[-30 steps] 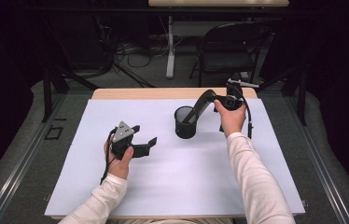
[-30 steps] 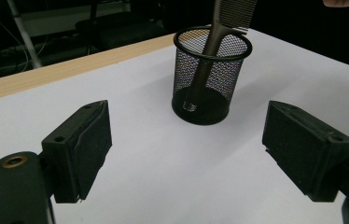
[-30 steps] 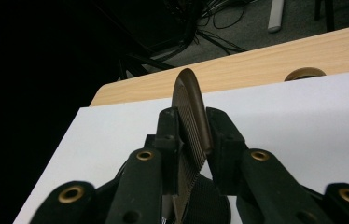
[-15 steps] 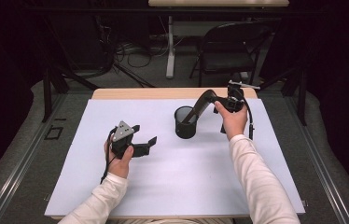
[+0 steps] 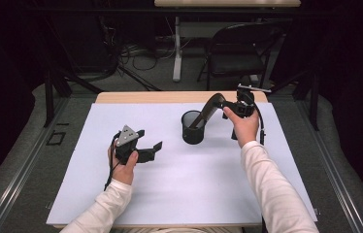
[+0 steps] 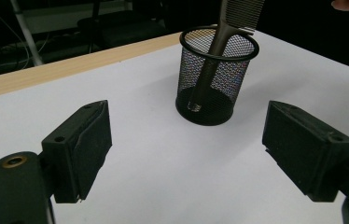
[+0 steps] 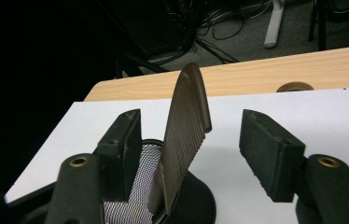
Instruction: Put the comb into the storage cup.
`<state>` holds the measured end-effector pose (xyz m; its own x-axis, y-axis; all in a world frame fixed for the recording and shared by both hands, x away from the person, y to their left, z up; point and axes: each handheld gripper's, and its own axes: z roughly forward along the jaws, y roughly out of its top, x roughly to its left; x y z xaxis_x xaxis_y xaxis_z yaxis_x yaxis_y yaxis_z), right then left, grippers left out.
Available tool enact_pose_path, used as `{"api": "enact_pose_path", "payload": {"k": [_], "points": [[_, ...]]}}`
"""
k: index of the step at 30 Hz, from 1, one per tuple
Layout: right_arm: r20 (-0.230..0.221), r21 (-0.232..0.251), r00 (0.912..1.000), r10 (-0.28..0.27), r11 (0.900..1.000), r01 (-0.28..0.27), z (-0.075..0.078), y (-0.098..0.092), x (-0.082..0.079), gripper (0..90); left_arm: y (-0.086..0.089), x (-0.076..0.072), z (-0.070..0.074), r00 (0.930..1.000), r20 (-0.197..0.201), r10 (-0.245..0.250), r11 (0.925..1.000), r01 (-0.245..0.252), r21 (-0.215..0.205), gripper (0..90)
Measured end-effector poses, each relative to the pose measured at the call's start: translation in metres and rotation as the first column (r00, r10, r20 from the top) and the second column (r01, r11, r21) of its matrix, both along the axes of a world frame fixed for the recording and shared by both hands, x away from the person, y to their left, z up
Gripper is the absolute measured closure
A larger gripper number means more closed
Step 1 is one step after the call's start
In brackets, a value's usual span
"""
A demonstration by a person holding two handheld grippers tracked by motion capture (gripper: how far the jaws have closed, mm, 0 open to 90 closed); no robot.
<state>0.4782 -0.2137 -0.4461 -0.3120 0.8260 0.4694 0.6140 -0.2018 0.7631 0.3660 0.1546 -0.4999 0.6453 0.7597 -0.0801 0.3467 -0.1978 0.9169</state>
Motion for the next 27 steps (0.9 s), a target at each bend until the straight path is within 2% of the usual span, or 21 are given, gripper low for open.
{"api": "enact_pose_path", "payload": {"k": [7,11,18,21,27], "points": [[-0.001,-0.011,1.0,0.009,1.0,-0.009,0.002,0.0,-0.005,37.7,-0.001,-0.002,0.002,0.9999,0.012,-0.003,1.0,0.003,-0.005,16.1],[0.007,-0.022,0.9998,0.02,1.0,-0.02,0.004,0.0,-0.009,37.5,0.0,-0.001,0.001,1.0,0.004,-0.002,1.0,0.002,-0.006,16.1],[0.01,-0.068,0.9998,0.015,0.998,-0.014,0.007,-0.005,-0.012,35.9,0.002,0.0,0.001,1.0,0.006,0.003,0.9999,-0.003,-0.01,16.1],[0.011,-0.073,0.9997,0.021,0.997,-0.02,0.008,-0.007,-0.014,36.0,0.002,0.0,0.002,1.0,0.007,0.007,0.9999,-0.007,-0.01,16.1],[0.039,-0.114,0.9989,0.026,0.993,-0.022,0.012,-0.011,-0.02,36.4,0.003,-0.001,0.003,0.9999,0.008,0.014,0.9998,-0.014,-0.015,16.1]]}}
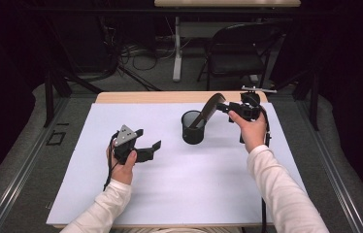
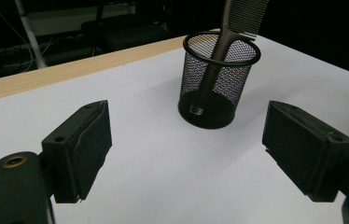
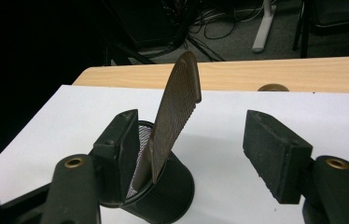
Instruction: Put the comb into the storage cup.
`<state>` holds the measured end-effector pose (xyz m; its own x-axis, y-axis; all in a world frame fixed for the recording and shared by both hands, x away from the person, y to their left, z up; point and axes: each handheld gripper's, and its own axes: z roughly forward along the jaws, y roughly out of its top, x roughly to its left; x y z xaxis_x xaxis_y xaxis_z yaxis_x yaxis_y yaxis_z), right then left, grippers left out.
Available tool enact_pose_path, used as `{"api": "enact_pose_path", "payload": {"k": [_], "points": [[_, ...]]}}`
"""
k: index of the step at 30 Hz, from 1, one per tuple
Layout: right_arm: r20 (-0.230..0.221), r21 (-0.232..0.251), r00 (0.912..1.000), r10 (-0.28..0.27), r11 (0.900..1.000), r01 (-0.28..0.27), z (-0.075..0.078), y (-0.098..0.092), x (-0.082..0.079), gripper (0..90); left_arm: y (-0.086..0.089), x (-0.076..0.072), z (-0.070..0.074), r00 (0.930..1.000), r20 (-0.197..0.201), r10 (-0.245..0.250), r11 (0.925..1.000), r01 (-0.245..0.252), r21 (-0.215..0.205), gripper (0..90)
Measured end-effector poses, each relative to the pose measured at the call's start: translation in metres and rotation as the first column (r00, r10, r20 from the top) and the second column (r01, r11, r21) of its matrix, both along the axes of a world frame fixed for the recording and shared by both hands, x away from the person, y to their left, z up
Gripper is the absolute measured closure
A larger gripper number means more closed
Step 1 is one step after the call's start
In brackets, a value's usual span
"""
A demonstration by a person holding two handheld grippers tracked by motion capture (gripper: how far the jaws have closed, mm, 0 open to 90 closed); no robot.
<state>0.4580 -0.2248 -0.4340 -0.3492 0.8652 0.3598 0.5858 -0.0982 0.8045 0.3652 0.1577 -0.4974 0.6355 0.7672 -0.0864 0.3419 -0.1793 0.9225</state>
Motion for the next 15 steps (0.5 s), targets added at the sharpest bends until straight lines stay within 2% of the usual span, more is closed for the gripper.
{"api": "enact_pose_path", "payload": {"k": [9,11,15], "points": [[0.013,-0.023,0.9997,0.022,0.999,-0.022,0.004,0.0,-0.009,36.2,0.002,0.0,0.002,1.0,0.002,0.0,1.0,0.0,0.0,16.1],[0.027,-0.032,0.9995,0.016,0.999,-0.015,0.005,-0.001,-0.012,36.0,0.003,0.0,0.003,1.0,0.003,0.006,0.9999,-0.006,-0.008,16.1],[0.028,-0.023,0.9991,0.032,0.999,-0.031,0.008,-0.002,-0.017,36.0,0.008,0.001,0.004,0.9999,-0.003,0.01,0.9997,-0.01,-0.02,16.1]]}}
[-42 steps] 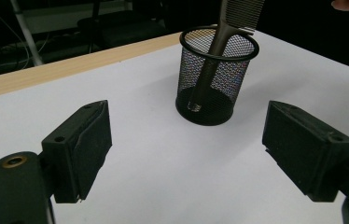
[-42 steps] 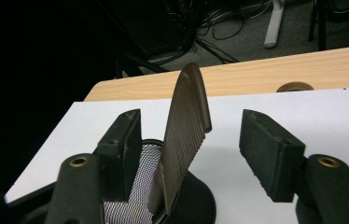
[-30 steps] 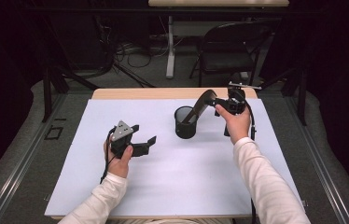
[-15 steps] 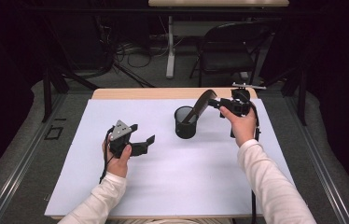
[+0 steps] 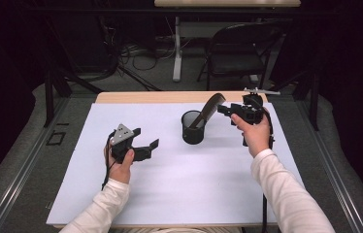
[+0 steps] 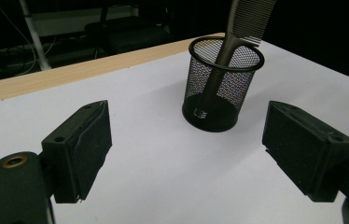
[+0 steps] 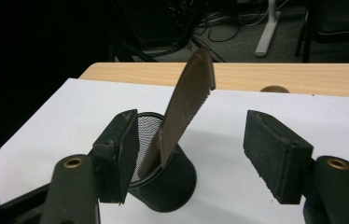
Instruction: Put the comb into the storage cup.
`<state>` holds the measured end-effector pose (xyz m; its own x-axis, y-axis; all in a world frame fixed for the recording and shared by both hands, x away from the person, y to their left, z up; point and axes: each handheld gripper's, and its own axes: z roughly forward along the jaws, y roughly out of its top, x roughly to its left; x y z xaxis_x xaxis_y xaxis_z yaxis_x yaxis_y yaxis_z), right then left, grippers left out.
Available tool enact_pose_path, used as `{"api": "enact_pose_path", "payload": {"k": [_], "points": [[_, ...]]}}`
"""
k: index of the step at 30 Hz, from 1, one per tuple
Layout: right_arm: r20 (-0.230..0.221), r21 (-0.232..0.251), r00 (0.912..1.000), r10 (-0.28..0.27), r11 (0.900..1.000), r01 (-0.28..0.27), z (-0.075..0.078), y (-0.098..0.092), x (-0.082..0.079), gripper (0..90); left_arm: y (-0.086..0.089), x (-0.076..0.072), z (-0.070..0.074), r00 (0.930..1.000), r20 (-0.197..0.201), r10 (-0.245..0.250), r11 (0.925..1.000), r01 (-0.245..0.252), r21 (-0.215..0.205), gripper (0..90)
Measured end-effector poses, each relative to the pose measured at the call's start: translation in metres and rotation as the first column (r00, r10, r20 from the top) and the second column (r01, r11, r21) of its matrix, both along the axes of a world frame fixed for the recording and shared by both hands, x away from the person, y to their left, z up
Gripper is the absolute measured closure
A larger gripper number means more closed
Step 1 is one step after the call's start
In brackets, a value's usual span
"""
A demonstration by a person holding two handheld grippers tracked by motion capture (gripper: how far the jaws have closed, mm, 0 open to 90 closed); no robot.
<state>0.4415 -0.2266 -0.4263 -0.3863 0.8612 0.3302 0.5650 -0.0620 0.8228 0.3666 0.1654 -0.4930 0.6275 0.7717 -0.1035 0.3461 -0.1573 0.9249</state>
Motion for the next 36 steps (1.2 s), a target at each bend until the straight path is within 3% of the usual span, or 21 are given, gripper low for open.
{"api": "enact_pose_path", "payload": {"k": [6,13,19,24,32,36], "points": [[0.051,0.0,0.9986,0.011,1.0,-0.011,0.003,0.001,-0.009,32.4,0.007,0.001,0.006,0.9999,0.0,0.013,0.9999,-0.013,-0.01,16.1],[0.112,-0.07,0.993,0.037,0.997,-0.029,0.007,0.005,-0.02,21.5,0.018,0.002,0.015,0.9996,-0.002,0.028,0.9993,-0.028,-0.026,16.1],[0.111,-0.129,0.9896,0.092,0.989,-0.077,0.01,0.011,-0.03,14.9,0.023,0.003,0.023,0.9997,-0.006,0.022,0.9998,-0.022,-0.003,16.1],[0.126,-0.139,0.9852,0.116,0.985,-0.098,0.013,0.012,-0.04,13.4,0.025,0.003,0.028,0.9998,-0.021,0.006,1.0,-0.006,-0.002,16.1],[0.154,-0.137,0.9749,0.161,0.981,-0.14,0.019,0.01,-0.056,0.3,0.03,0.003,0.035,0.9988,-0.043,-0.022,0.9998,0.022,-0.001,16.0],[0.169,-0.152,0.9693,0.178,0.976,-0.153,0.02,0.007,-0.063,0.0,0.033,0.004,0.037,0.9981,-0.047,-0.041,0.9992,0.041,-0.002,16.0]]}}
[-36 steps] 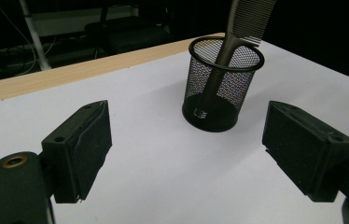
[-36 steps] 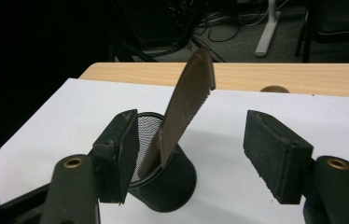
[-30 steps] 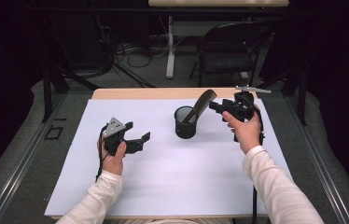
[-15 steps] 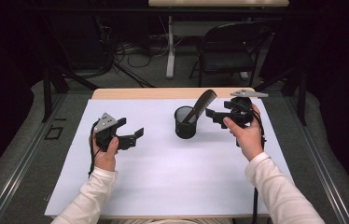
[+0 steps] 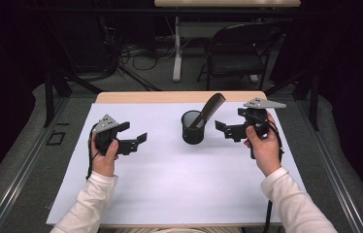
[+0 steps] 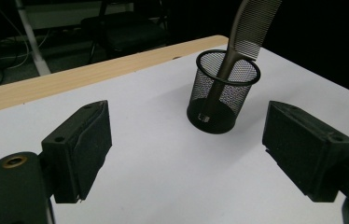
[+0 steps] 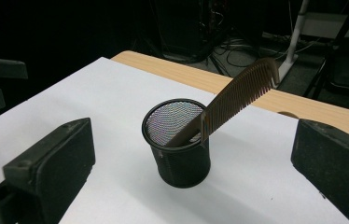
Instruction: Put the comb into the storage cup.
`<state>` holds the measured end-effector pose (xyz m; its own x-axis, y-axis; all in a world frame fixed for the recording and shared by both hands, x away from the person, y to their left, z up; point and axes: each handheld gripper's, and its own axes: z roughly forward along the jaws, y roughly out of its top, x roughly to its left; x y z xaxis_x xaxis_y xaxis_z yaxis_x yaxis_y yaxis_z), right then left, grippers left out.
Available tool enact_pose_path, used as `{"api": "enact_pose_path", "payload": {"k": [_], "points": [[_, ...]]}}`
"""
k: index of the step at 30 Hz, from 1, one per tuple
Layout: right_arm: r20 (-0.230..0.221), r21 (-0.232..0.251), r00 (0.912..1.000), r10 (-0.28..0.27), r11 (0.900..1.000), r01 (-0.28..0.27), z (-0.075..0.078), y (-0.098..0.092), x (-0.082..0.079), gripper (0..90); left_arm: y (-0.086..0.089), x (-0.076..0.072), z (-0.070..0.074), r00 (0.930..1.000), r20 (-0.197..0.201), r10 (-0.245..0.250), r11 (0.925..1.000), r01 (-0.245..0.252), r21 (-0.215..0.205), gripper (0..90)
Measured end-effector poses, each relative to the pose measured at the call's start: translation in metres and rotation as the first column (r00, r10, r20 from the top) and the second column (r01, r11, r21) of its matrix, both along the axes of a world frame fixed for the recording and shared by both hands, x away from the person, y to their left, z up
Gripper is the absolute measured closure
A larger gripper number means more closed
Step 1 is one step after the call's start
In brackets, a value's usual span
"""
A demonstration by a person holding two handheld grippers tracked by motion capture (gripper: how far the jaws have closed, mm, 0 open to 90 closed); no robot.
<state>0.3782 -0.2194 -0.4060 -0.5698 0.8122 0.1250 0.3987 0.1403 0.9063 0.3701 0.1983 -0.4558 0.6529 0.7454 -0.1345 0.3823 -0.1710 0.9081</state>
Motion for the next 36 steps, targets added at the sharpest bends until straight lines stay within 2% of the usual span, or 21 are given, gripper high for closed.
{"api": "enact_pose_path", "payload": {"k": [9,17,20,23,31,36], "points": [[0.02,-0.013,0.9998,0.001,1.0,-0.001,-0.002,-0.005,-0.013,0.0,0.004,0.0,0.004,0.9998,-0.002,-0.018,0.9998,0.018,-0.005,16.0],[0.017,-0.014,0.9998,0.006,1.0,-0.006,-0.002,-0.009,-0.022,0.0,0.007,-0.006,0.008,0.999,-0.005,-0.044,0.999,0.044,0.003,16.0],[0.025,-0.045,0.9997,0.002,0.999,-0.001,-0.003,-0.008,-0.027,0.0,0.009,-0.009,0.009,0.9991,0.014,-0.041,0.9989,0.041,0.024,16.0],[0.029,-0.084,0.9995,0.006,0.996,-0.004,-0.007,-0.006,-0.032,0.0,0.013,-0.013,0.012,0.9985,0.033,-0.044,0.9986,0.043,0.031,16.0],[0.027,-0.078,0.9994,0.021,0.997,-0.019,-0.02,-0.007,-0.045,0.0,0.024,-0.027,0.01,0.9971,0.036,-0.067,0.9975,0.066,0.024,16.0],[0.023,-0.073,0.9997,0.005,0.997,-0.003,-0.034,-0.01,-0.054,0.0,0.032,-0.037,0.005,0.9974,0.034,-0.064,0.9977,0.063,0.026,16.0]]}}
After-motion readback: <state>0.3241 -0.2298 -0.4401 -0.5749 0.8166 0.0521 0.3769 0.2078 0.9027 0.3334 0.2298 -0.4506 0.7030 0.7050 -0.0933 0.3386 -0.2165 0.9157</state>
